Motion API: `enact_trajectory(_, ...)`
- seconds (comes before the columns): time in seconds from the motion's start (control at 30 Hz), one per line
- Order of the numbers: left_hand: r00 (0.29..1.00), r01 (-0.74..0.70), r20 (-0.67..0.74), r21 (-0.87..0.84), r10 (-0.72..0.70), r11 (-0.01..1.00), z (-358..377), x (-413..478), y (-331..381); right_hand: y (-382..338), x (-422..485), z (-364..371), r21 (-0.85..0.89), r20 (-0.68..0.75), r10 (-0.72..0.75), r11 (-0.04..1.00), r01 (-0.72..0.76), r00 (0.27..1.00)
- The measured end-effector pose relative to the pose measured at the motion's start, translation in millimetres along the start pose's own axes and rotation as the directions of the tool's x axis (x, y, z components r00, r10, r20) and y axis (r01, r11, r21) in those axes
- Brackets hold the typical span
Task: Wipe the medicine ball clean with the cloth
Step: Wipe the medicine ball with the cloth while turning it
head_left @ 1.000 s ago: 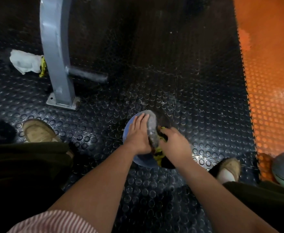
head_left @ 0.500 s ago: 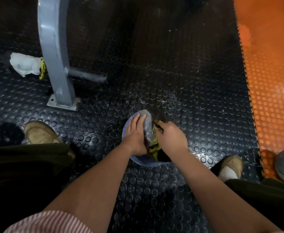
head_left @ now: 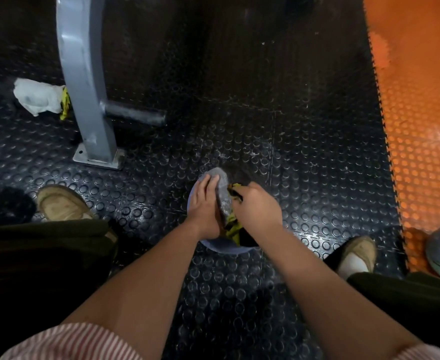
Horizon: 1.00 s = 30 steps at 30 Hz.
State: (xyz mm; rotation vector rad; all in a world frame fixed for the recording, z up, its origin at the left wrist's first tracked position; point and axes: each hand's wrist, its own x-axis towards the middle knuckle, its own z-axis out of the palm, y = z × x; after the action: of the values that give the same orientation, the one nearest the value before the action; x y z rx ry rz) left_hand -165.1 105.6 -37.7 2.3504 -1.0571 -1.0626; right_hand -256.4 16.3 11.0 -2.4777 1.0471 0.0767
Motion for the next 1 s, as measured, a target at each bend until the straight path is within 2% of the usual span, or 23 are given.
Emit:
enact_trajectory(0.2,0.999,0.046,0.032,-0.077,-0.044,0.996,-8.1,7.8,-4.0,10.8,-55.5,24.8,-0.021,0.028,-0.092,0.995,0.093,0.995)
enact_trajectory(0.27,0.998,0.051,0.044,-0.089,-0.047,0.995,-8.9,8.4,-4.9,13.8,-64.9,27.9,0.029,0.017,-0.056,0.998,0.055,0.998)
enact_trajectory(0.4,0.998,0.053,-0.036,-0.064,-0.056,0.997,-0.2,4.0,-5.4,8.2,-32.5,16.3,0.089,-0.014,0.011,0.996,-0.009,1.000)
enact_trajectory(0.47,0.998,0.036,-0.056,-0.041,-0.038,0.999,2.0,1.0,-7.6,1.9,-8.6,11.1,0.062,-0.035,0.006,0.998,-0.004,0.999)
enact_trajectory(0.53,0.998,0.033,-0.049,-0.051,-0.036,0.998,1.3,1.4,-8.9,-2.1,-0.8,8.8,-0.015,0.008,-0.019,1.000,0.019,1.000)
enact_trajectory(0.63,0.998,0.060,-0.023,-0.089,-0.063,0.994,-3.3,4.9,-9.3,0.3,-22.2,11.4,-0.102,0.073,-0.078,0.991,0.085,0.994)
enact_trajectory(0.7,0.998,0.053,-0.017,-0.097,-0.055,0.994,-5.0,7.2,-7.1,4.9,-45.7,16.2,-0.082,0.094,-0.128,0.987,0.136,0.987)
enact_trajectory(0.77,0.998,0.052,-0.017,-0.109,-0.054,0.993,-4.7,8.3,-3.4,7.5,-56.0,16.9,-0.040,0.084,-0.095,0.994,0.098,0.992)
enact_trajectory(0.87,0.997,0.078,-0.018,-0.090,-0.080,0.993,-1.5,9.4,-0.5,4.6,-37.0,11.5,-0.072,0.065,-0.061,0.995,0.066,0.996)
enact_trajectory(1.0,0.999,0.032,-0.012,-0.047,-0.033,0.998,1.2,5.6,-2.9,-3.6,1.5,2.2,-0.050,0.024,-0.019,0.999,0.021,1.000)
